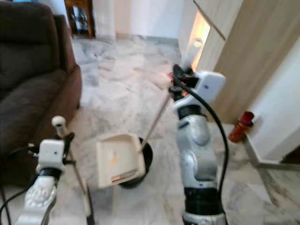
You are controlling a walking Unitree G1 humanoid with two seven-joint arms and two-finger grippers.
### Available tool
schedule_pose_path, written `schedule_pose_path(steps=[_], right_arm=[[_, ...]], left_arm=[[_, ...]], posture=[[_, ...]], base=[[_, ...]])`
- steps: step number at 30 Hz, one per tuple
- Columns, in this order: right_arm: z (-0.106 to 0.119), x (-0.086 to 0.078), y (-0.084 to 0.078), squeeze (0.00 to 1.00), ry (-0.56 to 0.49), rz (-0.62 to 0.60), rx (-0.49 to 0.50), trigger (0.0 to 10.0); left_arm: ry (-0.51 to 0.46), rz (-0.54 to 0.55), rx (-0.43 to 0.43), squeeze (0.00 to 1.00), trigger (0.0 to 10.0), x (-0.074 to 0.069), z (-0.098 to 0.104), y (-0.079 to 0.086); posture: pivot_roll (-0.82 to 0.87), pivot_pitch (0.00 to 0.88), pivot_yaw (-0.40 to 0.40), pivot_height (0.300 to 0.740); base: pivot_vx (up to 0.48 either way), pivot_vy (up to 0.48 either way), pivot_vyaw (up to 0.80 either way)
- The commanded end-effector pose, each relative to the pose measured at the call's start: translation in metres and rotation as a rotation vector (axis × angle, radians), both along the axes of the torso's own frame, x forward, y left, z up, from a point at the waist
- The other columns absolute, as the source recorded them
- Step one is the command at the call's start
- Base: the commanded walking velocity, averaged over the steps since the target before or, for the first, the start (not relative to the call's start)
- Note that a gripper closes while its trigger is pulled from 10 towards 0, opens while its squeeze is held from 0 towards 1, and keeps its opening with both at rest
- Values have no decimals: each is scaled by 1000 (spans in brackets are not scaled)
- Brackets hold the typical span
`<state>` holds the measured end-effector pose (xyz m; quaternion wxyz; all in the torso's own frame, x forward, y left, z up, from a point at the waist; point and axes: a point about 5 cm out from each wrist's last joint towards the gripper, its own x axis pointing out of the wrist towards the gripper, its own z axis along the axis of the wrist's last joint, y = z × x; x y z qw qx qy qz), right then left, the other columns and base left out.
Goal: Sweep floor
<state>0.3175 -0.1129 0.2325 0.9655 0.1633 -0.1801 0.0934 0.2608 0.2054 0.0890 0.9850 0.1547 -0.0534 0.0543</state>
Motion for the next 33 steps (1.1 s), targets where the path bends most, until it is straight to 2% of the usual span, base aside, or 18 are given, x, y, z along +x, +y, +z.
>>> schedule_pose_path(steps=[1,14,21,25,33], right_arm=[[13,-2,-10,0,-59,-33,38,10000],[15,-2,-7,0,-69,-22,46,10000],[16,-2,-4,0,-71,-15,47,10000],[17,-7,5,0,-95,29,10,10000],[17,-9,12,0,-102,52,0,10000]], left_arm=[[-48,-25,11,0,10000,5,10,-7],[-55,-29,9,0,10000,5,12,-8],[-58,-43,0,0,10000,5,11,-10],[-48,-48,-4,0,10000,4,9,-11],[-47,-48,-4,0,10000,4,8,-11]], posture=[[116,0,-61,740],[115,0,-61,740],[113,0,-63,740],[105,0,-62,740],[105,0,-64,740]], base=[[360,0,0],[361,0,0],[0,0,0],[0,0,0],[0,0,0]])
